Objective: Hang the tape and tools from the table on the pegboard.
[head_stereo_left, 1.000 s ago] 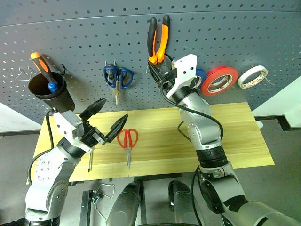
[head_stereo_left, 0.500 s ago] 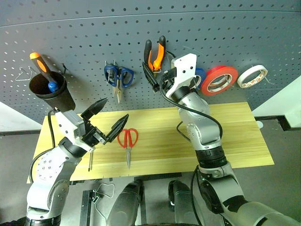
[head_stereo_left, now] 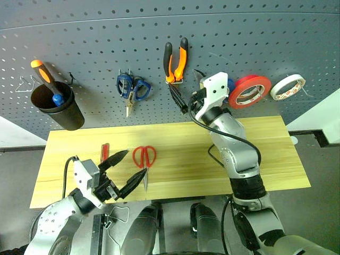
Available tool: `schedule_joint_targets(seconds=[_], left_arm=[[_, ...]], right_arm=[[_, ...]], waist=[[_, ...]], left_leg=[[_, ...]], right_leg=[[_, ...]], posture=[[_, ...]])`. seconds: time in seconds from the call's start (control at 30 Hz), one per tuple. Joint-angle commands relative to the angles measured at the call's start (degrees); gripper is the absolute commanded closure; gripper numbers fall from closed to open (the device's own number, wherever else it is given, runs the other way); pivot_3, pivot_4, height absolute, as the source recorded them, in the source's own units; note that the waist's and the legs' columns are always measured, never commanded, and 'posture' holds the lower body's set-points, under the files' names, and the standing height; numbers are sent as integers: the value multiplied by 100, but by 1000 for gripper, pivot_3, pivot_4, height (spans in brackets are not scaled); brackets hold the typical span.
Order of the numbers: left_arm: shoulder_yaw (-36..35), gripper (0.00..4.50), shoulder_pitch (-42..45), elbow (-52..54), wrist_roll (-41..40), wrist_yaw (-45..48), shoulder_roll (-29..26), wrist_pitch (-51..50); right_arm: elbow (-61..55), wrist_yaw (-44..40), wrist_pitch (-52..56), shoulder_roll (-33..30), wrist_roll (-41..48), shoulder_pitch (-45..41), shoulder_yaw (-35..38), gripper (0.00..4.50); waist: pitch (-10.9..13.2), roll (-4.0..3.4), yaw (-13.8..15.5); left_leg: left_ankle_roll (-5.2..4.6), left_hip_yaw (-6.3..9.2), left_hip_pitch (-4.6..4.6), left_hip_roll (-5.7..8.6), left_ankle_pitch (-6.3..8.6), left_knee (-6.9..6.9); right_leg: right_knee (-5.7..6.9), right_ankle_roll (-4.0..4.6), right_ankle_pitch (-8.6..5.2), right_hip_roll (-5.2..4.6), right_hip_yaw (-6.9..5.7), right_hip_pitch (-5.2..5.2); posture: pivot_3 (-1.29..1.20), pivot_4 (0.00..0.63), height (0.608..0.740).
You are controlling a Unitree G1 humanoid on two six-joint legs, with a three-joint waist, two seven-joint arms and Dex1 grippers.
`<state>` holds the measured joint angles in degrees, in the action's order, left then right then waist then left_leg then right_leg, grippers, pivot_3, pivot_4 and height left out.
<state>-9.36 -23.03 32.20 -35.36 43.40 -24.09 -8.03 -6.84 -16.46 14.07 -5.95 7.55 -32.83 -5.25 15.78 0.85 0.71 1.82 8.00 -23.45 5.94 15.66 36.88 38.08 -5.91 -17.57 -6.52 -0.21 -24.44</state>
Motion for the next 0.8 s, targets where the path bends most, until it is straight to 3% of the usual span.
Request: schedule_joint_targets(seconds=[0.03,0.47,0.8], left_arm=[[47,0,-75,-41,-48,36,82,91],[40,0,160,-239,-80,216,-89,13],[7,0,428,-439,144,19,-187,-181]], right_arm=[[-436,-94,-10,-35,73,111,-15,41],[-554,-376,-13,-225,163,494,38,41],[-1561,-1725,641,-1075,1071,1200,-112,41]], waist=[[0,0,1],[0,1,-2],[0,1,4]], left_leg=[[1,0,0,-1,0,-1],[0,-1,0,0,0,0],[-2,-1,0,-2,1,1]], right_leg=[[0,0,0,0,-1,0],[-1,0,0,1,-1,0],[-3,0,0,1,-1,4]], posture=[[117,285,725],[124,284,725],[125,284,725]])
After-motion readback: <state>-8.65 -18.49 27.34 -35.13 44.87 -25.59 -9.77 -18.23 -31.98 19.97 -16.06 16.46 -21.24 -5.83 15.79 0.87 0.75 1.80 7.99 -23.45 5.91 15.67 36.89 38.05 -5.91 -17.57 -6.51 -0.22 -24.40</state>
